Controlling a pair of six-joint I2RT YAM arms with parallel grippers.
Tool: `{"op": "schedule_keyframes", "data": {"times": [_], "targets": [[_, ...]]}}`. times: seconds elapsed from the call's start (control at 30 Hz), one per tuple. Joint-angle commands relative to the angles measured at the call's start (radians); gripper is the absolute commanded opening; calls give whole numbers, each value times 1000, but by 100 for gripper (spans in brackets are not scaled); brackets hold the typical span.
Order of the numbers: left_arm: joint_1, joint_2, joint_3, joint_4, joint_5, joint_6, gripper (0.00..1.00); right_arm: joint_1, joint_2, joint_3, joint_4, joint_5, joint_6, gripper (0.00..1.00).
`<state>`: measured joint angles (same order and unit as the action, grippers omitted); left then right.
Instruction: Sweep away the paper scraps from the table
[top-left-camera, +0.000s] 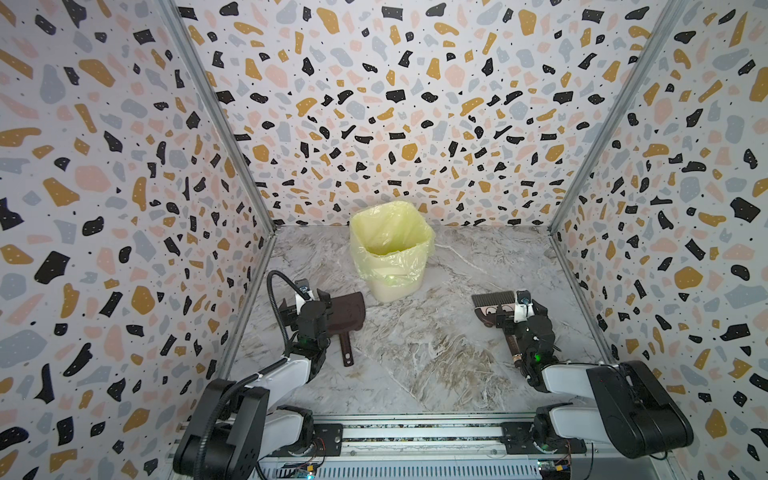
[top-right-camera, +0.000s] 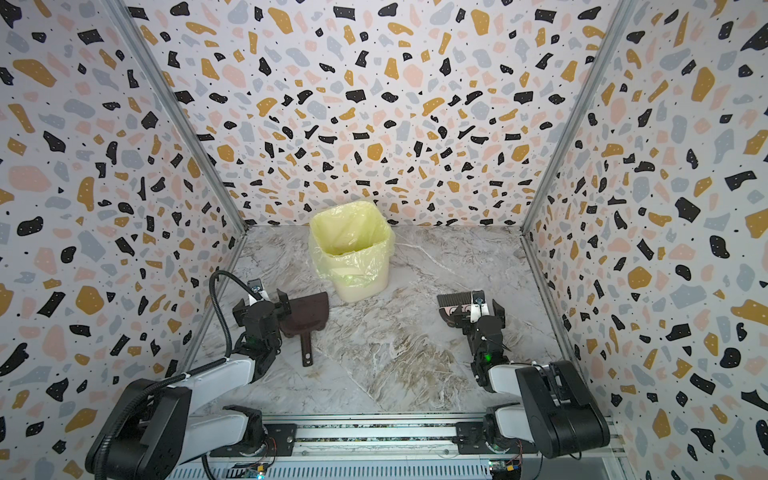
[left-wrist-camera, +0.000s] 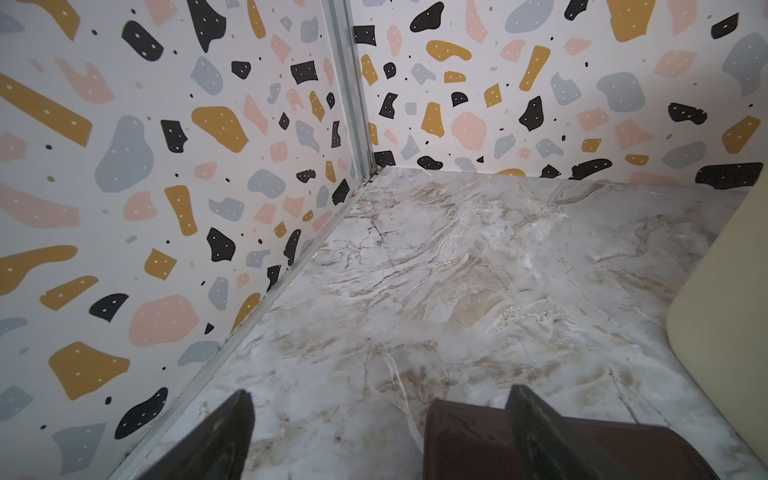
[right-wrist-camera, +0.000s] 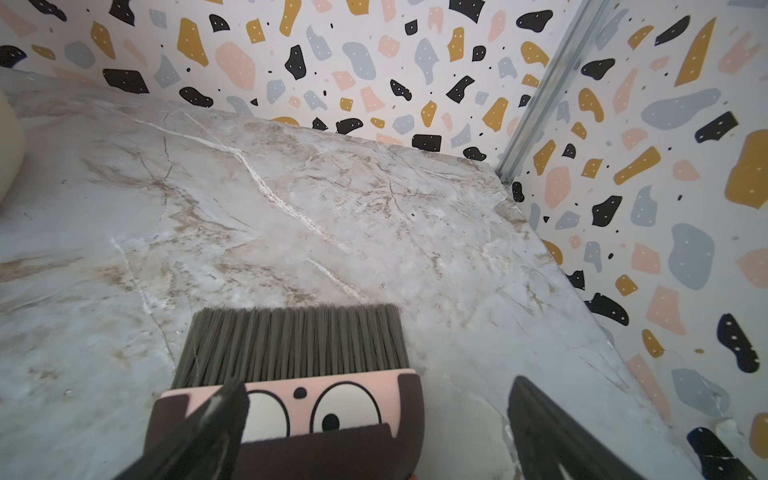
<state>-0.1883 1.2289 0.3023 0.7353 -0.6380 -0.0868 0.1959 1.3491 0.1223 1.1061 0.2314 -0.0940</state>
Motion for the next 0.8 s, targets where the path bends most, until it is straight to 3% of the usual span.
{"op": "schedule_keyframes", "data": {"times": [0.0, 0.13, 0.27, 0.77], "targets": [[18, 16, -17, 166, 35, 34, 95, -6, 69, -8, 298, -48, -11, 99], [21, 83, -63, 286, 44, 35, 95, -40, 102, 1, 303, -50, 35, 99], [22, 152, -103, 414, 38, 33, 95, -32, 175, 13, 358, 51, 58, 99], [22, 141, -112, 405, 32, 25, 97, -44, 169, 24, 326, 42, 71, 99]]}}
